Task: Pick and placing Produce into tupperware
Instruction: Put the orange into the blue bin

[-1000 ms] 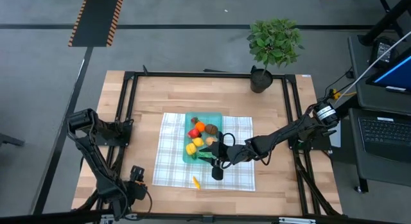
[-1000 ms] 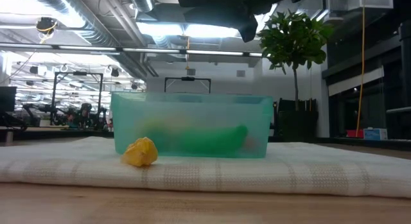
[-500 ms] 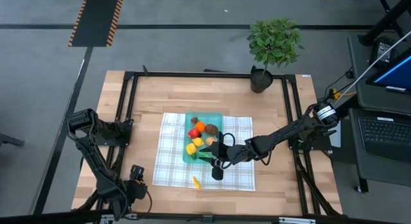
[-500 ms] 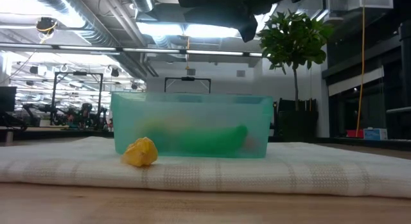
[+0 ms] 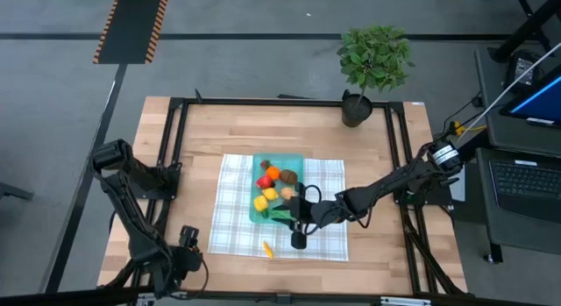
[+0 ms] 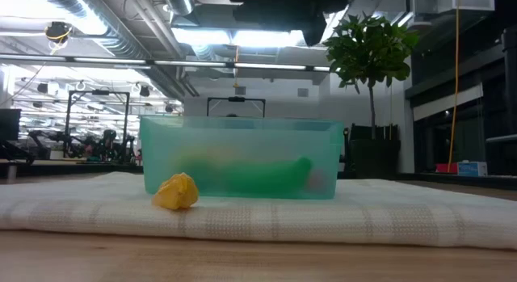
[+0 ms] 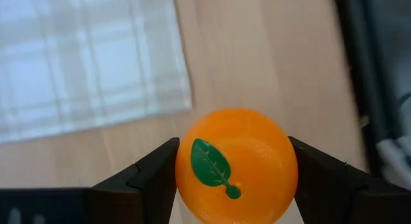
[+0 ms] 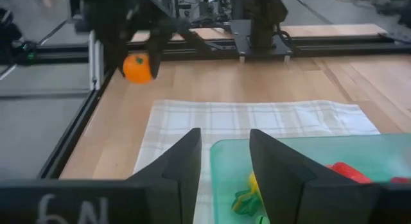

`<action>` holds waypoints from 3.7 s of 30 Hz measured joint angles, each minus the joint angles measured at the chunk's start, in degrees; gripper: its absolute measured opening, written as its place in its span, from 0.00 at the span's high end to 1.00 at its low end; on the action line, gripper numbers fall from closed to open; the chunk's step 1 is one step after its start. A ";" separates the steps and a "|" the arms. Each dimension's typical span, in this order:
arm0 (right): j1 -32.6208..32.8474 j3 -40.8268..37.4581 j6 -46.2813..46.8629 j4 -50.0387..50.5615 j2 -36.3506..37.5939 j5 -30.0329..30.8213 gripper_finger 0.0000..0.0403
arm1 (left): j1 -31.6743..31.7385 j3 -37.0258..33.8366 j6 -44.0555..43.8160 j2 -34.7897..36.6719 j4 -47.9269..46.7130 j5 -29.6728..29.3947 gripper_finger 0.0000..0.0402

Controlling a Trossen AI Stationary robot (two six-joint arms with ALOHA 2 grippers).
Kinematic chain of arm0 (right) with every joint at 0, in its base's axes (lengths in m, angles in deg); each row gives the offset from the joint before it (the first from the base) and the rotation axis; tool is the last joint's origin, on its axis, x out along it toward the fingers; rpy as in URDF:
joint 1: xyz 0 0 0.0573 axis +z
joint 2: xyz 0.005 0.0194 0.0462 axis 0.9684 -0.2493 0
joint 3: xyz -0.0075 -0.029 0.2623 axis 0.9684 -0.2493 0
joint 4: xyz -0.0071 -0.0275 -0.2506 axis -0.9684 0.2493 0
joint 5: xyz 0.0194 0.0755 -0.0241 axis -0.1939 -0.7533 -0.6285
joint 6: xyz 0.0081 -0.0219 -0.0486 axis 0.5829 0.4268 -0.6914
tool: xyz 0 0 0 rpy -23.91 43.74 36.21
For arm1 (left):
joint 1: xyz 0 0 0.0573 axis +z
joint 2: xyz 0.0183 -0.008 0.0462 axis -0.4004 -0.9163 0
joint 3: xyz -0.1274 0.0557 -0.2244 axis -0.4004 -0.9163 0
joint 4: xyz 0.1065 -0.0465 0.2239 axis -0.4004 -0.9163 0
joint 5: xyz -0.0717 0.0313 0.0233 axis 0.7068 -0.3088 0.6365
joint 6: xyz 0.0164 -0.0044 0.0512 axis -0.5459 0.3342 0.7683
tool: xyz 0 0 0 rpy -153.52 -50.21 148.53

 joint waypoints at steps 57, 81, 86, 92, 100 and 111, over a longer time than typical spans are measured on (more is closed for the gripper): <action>7.94 0.00 -2.73 -2.24 0.00 -0.03 0.66 | 11.27 -32.09 46.73 16.43 81.68 -14.86 0.40; 7.92 0.00 -2.95 -2.20 0.00 3.52 0.66 | 33.40 -32.13 48.11 16.43 85.60 -15.82 0.39; 7.90 0.00 -4.03 -2.41 0.00 4.94 0.66 | 36.25 -32.13 49.06 16.43 86.71 -15.64 0.39; 7.90 -1.30 -2.45 -4.87 -0.02 13.14 0.66 | 38.68 -32.13 50.88 16.43 87.42 -6.97 0.39; 7.88 -13.63 -2.91 -26.37 -0.04 13.28 0.66 | 44.01 -32.13 50.88 16.43 87.19 -0.77 0.40; 7.96 -17.44 -6.25 -31.82 -0.02 13.28 0.66 | 52.99 -32.13 50.52 16.43 84.10 8.38 0.40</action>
